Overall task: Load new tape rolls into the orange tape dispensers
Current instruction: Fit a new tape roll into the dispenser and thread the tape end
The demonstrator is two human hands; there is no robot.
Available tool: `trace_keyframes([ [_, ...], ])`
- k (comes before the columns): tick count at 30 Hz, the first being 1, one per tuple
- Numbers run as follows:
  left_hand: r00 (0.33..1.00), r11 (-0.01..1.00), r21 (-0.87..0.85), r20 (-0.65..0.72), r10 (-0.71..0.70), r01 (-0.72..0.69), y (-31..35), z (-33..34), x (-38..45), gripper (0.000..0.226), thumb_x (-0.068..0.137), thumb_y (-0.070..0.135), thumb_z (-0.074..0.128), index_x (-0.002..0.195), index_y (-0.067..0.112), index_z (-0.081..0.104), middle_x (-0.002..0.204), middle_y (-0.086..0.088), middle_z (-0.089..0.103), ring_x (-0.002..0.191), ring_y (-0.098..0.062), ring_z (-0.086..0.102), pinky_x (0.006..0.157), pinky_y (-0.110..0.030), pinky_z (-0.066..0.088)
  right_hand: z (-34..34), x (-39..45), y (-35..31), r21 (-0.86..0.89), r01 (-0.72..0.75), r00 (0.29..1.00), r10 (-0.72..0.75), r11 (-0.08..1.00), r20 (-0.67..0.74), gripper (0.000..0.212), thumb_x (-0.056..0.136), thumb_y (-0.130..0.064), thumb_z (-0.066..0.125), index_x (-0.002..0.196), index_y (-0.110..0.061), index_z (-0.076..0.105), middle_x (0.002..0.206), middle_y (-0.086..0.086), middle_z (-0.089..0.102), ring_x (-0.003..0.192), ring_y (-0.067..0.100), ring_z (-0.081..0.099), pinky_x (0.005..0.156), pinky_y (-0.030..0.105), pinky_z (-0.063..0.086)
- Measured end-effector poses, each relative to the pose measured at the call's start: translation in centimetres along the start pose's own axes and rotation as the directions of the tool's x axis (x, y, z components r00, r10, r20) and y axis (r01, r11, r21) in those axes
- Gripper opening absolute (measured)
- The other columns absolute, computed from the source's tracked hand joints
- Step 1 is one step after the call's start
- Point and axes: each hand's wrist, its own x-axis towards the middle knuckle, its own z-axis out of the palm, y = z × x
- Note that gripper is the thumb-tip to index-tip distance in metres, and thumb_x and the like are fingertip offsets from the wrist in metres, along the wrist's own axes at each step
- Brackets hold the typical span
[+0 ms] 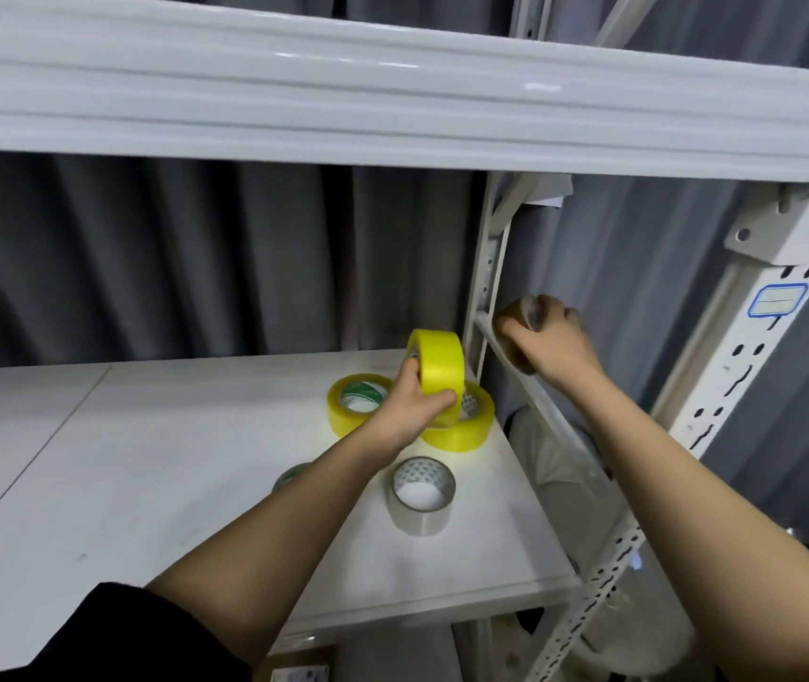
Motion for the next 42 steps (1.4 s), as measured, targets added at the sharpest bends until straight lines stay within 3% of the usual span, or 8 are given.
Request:
trace_keyframes([
  [11,0.993,0.984,-0.166,-0.081,-0.083,0.068,-1.0,-1.8,-1.8,0.012,0.094,0.018,0.050,0.105,0.014,0.049,0.089,0.001,0.065,0.073,-0.002,0.064,0.058,-0.011,0.047,5.3,-4.8,3.1,-0.271,0.074,0.953,0.012,0.960,0.303,0.082,0.076,-0.057,0.065,0.141,-0.019,0.033,0.141,0.015,0.037,0.129,0.037,0.038,0.103,0.041,0.037],
  [14,0.989,0.980,-0.178,-0.098,-0.108,0.090,-1.4,-1.7,-2.0,0.019,0.095,0.031,0.050,0.110,0.018,0.053,0.099,0.004,0.065,0.095,-0.011,0.062,0.073,-0.020,0.047,6.3,-5.9,4.1,-0.344,0.111,0.943,0.010,0.932,0.332,0.083,0.074,-0.057,0.066,0.140,-0.020,0.033,0.141,0.011,0.036,0.130,0.033,0.037,0.103,0.039,0.036],
  [19,0.984,0.974,-0.200,-0.119,-0.133,0.107,-1.6,-1.7,-2.1,0.024,0.097,0.036,0.047,0.115,0.021,0.053,0.106,0.005,0.064,0.098,-0.011,0.060,0.070,-0.019,0.044,7.5,-7.1,5.7,-0.417,0.139,0.923,0.034,0.898,0.383,0.089,0.071,-0.064,0.065,0.140,-0.022,0.030,0.142,0.010,0.034,0.135,0.032,0.031,0.109,0.041,0.034],
  [22,0.980,0.975,-0.180,-0.126,-0.156,0.132,-1.8,-1.8,-2.2,0.030,0.096,0.039,0.047,0.119,0.020,0.053,0.113,0.000,0.063,0.104,-0.016,0.060,0.078,-0.025,0.047,8.2,-7.8,6.3,-0.453,0.156,0.910,0.051,0.878,0.413,0.088,0.072,-0.066,0.063,0.141,-0.024,0.030,0.139,0.009,0.035,0.131,0.031,0.035,0.104,0.042,0.037],
  [26,0.975,0.971,-0.183,-0.129,-0.180,0.154,-2.0,-1.8,-2.5,0.039,0.093,0.044,0.050,0.123,0.019,0.053,0.117,-0.009,0.065,0.109,-0.024,0.061,0.101,-0.043,0.046,9.0,-8.3,6.9,-0.462,0.162,0.904,0.057,0.872,0.424,0.087,0.072,-0.063,0.066,0.141,-0.024,0.030,0.136,0.007,0.036,0.128,0.030,0.038,0.099,0.040,0.040],
  [33,0.976,0.971,-0.174,-0.120,-0.184,0.162,-1.9,-1.9,-2.9,0.029,0.095,0.039,0.049,0.114,0.018,0.056,0.111,-0.012,0.067,0.105,-0.027,0.064,0.096,-0.042,0.050,10.1,-9.0,7.5,-0.493,0.193,0.912,0.030,0.848,0.409,0.088,0.074,-0.067,0.061,0.142,-0.024,0.026,0.138,0.006,0.035,0.128,0.030,0.039,0.098,0.041,0.041],
  [38,0.972,0.968,-0.181,-0.125,-0.199,0.175,-1.7,-1.8,-3.1,0.033,0.095,0.042,0.049,0.118,0.020,0.055,0.115,-0.010,0.065,0.108,-0.025,0.062,0.096,-0.040,0.049,10.0,-9.2,8.1,-0.468,0.179,0.877,0.076,0.865,0.475,0.096,0.080,-0.066,0.052,0.152,-0.026,0.004,0.157,0.004,0.012,0.144,0.027,0.014,0.112,0.045,0.021],
  [42,0.964,0.953,-0.222,-0.122,-0.235,0.204,-1.3,-1.7,-3.3,0.051,0.090,0.052,0.049,0.131,0.020,0.048,0.123,-0.013,0.061,0.110,-0.026,0.061,0.095,-0.041,0.050,7.9,-8.3,6.6,-0.368,0.148,0.945,-0.022,0.918,0.326,0.079,0.085,-0.050,0.052,0.150,-0.023,0.016,0.151,0.007,0.027,0.141,0.027,0.022,0.109,0.044,0.024],
])
